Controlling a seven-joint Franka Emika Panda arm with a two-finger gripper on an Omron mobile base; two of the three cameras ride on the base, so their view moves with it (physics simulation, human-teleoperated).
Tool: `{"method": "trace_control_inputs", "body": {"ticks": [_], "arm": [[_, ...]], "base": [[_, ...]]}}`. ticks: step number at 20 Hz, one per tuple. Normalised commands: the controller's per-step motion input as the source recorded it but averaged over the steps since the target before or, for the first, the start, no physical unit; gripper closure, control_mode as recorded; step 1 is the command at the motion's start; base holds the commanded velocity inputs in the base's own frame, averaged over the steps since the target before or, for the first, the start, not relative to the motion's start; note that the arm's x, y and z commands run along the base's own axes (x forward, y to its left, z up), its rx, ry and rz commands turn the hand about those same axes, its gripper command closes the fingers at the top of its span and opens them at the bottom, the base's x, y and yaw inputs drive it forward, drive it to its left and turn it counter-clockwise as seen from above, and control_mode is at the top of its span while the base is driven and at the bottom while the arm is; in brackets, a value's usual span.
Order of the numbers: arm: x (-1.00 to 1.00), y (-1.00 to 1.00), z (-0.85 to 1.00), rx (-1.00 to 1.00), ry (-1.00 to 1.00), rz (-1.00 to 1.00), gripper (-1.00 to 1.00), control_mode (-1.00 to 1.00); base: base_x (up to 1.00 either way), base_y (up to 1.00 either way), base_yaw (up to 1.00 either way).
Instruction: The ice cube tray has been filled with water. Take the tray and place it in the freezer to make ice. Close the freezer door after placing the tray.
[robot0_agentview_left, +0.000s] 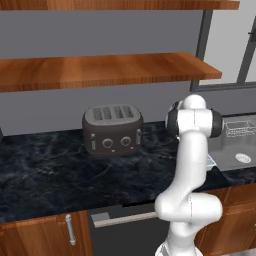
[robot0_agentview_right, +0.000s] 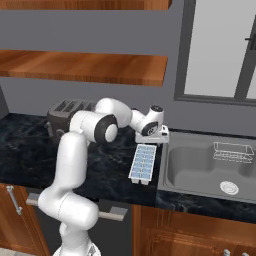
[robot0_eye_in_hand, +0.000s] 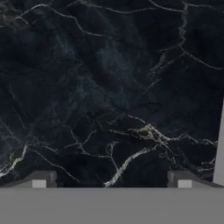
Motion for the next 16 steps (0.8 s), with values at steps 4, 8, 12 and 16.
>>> {"method": "trace_control_inputs", "body": {"ticks": [4,8,12,16], "arm": [[-1.0,0.0,-0.37,0.0,0.02,-0.01,-1.0,-1.0],[-0.99,0.0,-0.28,0.0,0.03,-0.01,-1.0,-1.0],[-0.88,0.0,-0.2,0.0,0.03,-0.01,-1.0,-1.0],[-0.79,0.0,-0.18,0.0,0.04,-0.03,-1.0,-1.0]], "base": [[0.0,0.0,0.0],[0.0,0.0,0.0],[0.0,0.0,0.0],[0.0,0.0,0.0]]}}
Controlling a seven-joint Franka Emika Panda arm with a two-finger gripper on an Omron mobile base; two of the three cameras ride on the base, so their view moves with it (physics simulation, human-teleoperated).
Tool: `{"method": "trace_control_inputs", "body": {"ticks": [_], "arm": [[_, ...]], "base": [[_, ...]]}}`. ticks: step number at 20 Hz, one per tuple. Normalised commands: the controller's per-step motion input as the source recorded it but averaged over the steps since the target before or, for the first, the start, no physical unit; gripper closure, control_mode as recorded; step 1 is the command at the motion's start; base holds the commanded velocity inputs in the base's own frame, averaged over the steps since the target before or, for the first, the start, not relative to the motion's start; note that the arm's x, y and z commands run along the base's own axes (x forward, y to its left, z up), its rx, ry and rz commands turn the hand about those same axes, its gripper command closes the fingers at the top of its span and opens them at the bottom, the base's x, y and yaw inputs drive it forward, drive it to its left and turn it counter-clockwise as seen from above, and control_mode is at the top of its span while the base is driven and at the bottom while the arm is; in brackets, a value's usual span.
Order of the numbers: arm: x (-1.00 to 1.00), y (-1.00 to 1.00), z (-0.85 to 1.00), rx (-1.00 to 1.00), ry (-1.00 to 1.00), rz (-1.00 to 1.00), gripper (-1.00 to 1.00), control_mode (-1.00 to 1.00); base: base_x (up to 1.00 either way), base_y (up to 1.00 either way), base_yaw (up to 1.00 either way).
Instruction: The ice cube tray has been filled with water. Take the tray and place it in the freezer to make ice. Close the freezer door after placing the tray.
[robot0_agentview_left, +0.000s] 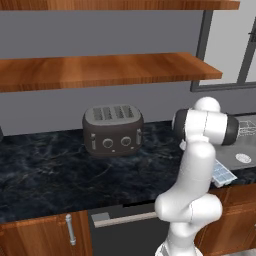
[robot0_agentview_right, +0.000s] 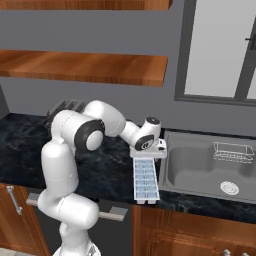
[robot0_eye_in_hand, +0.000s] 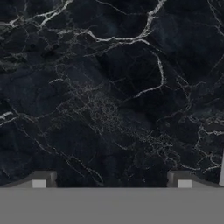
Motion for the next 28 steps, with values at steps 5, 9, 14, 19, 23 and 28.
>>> {"method": "trace_control_inputs", "body": {"ticks": [5,9,14,19,23,28], "arm": [[-0.66,0.0,-0.1,0.0,0.05,-0.04,-1.0,-1.0],[-0.49,0.0,0.0,0.0,0.07,-0.03,-1.0,-1.0],[0.04,0.0,0.16,0.0,-0.02,0.0,-1.0,-1.0],[0.29,0.06,0.47,-0.02,-0.19,0.0,-1.0,-1.0],[-0.08,0.04,0.38,-0.02,-0.16,0.0,-1.0,-1.0],[-0.39,0.0,0.55,-0.01,-0.04,-0.09,-1.0,-1.0]], "base": [[0.0,0.0,0.0],[0.0,0.0,0.0],[0.0,0.0,0.0],[0.0,0.0,0.0],[0.0,0.0,0.0],[0.0,0.0,0.0]]}}
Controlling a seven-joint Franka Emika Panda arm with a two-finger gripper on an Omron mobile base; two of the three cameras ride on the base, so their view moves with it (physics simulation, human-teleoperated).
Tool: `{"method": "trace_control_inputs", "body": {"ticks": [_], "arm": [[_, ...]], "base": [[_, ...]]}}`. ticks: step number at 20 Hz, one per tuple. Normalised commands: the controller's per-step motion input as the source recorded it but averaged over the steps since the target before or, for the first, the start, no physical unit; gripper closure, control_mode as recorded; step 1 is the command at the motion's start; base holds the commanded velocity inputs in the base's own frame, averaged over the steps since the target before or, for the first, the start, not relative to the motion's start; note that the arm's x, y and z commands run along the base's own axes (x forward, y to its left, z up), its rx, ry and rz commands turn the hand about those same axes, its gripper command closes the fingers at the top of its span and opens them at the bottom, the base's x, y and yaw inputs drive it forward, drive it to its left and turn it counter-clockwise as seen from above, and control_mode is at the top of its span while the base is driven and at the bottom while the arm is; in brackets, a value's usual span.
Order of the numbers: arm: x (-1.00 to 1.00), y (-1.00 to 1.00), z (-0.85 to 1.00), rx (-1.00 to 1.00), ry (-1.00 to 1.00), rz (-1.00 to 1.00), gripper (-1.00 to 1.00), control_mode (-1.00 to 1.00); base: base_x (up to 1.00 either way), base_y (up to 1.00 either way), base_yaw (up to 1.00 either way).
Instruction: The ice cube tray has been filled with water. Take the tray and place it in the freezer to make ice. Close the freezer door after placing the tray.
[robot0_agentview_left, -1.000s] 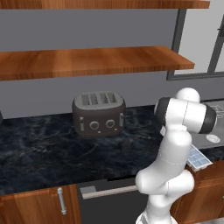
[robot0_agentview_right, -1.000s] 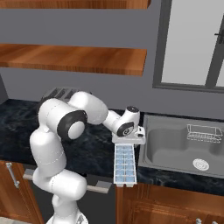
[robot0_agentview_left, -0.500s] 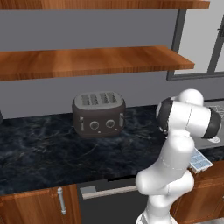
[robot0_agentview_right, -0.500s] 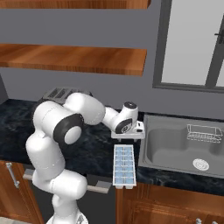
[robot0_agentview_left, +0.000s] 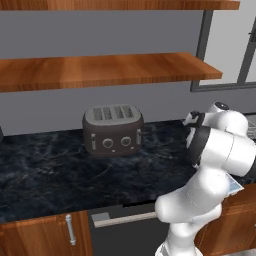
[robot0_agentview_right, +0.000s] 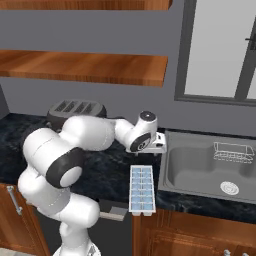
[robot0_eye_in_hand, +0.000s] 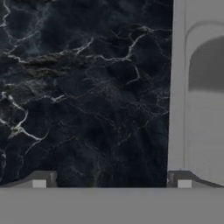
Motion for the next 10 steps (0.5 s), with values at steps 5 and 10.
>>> {"method": "trace_control_inputs", "body": {"ticks": [5,10], "arm": [[-0.32,0.0,0.86,-0.05,0.0,-0.14,-1.0,-1.0],[-0.75,-0.07,0.62,-0.07,-0.01,-0.22,-1.0,-1.0]], "base": [[0.0,0.0,0.0],[0.0,0.0,0.0]]}}
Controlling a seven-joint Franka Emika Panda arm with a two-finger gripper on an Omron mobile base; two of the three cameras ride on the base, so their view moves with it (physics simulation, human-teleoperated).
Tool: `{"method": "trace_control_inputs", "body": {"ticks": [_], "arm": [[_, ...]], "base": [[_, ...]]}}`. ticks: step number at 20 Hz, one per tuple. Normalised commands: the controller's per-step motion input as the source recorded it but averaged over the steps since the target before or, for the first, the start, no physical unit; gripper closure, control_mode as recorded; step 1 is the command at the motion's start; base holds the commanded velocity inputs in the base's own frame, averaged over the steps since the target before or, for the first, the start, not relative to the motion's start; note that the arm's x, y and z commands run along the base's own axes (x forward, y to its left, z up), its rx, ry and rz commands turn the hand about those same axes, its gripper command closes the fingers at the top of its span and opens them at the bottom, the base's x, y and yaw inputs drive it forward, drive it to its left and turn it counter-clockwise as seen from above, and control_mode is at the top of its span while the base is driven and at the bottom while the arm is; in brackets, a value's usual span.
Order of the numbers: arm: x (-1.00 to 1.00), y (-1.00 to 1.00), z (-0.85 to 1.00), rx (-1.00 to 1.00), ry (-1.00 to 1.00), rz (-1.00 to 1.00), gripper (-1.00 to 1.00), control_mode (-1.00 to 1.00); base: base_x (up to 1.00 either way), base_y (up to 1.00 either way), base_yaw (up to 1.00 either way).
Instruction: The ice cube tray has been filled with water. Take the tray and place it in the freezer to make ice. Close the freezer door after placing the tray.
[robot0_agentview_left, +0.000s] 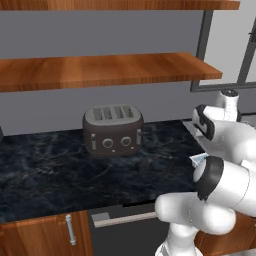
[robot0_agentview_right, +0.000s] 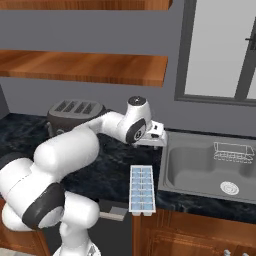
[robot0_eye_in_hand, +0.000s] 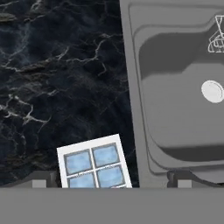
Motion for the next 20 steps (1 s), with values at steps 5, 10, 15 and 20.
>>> {"method": "trace_control_inputs", "body": {"ticks": [5,10,15,20], "arm": [[-1.0,-0.23,0.01,0.0,-0.2,-0.24,-1.0,-1.0],[-1.0,-0.19,0.02,0.0,-0.32,-0.19,-1.0,-1.0],[-1.0,-0.05,0.14,0.06,-0.33,-0.15,-1.0,-1.0],[-1.0,0.0,0.18,0.2,-0.22,-0.18,-1.0,-1.0]], "base": [[0.0,0.0,0.0],[0.0,0.0,0.0],[0.0,0.0,0.0],[0.0,0.0,0.0]]}}
